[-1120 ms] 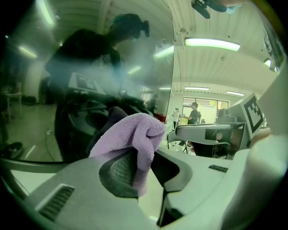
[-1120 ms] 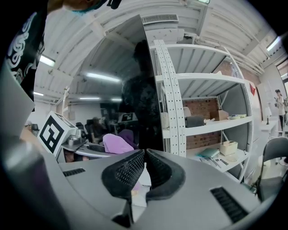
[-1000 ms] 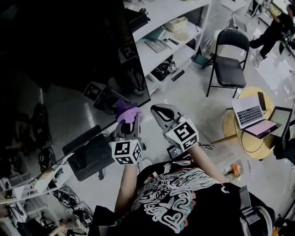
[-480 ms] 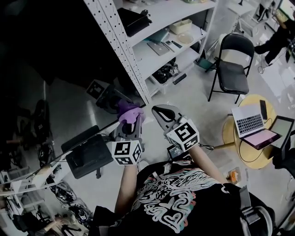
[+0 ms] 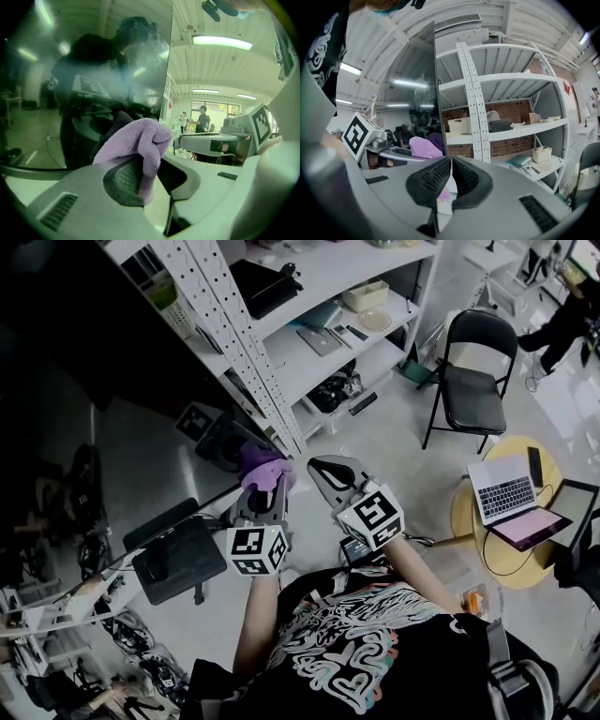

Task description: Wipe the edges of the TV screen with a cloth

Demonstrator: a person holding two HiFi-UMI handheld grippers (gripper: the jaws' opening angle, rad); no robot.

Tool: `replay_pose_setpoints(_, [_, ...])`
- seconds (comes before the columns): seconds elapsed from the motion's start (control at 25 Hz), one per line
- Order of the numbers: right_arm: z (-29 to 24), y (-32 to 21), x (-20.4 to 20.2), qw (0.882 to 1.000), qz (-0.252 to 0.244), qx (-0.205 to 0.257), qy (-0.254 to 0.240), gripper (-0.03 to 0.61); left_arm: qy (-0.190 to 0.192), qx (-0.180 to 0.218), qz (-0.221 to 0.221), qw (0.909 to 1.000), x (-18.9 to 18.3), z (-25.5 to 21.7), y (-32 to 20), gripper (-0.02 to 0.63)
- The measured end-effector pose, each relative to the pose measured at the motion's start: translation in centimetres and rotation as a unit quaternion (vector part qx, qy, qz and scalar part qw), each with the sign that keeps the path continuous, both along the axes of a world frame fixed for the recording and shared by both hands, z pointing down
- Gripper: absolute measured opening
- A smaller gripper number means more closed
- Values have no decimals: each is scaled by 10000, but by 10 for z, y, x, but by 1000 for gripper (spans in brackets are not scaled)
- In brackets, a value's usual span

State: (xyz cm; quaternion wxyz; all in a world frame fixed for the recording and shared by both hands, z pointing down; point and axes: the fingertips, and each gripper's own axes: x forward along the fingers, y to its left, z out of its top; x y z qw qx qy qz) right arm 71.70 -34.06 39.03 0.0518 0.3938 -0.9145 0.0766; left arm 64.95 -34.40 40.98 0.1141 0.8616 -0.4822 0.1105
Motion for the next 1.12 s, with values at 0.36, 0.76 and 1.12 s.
replay_pose_setpoints(0.36, [-6, -3, 15, 9999, 42, 43, -87, 34, 10, 15, 30, 10000, 16, 0, -6, 86])
replay_pose_setpoints(0.76, [0, 7, 37, 9999, 67, 40, -115, 34, 53, 292, -201, 9994, 29, -3, 17, 86])
replay_pose_setpoints(1.12, [5, 38, 33, 9998, 46, -68, -192, 34, 262, 603, -143, 9977, 7, -16, 56, 84])
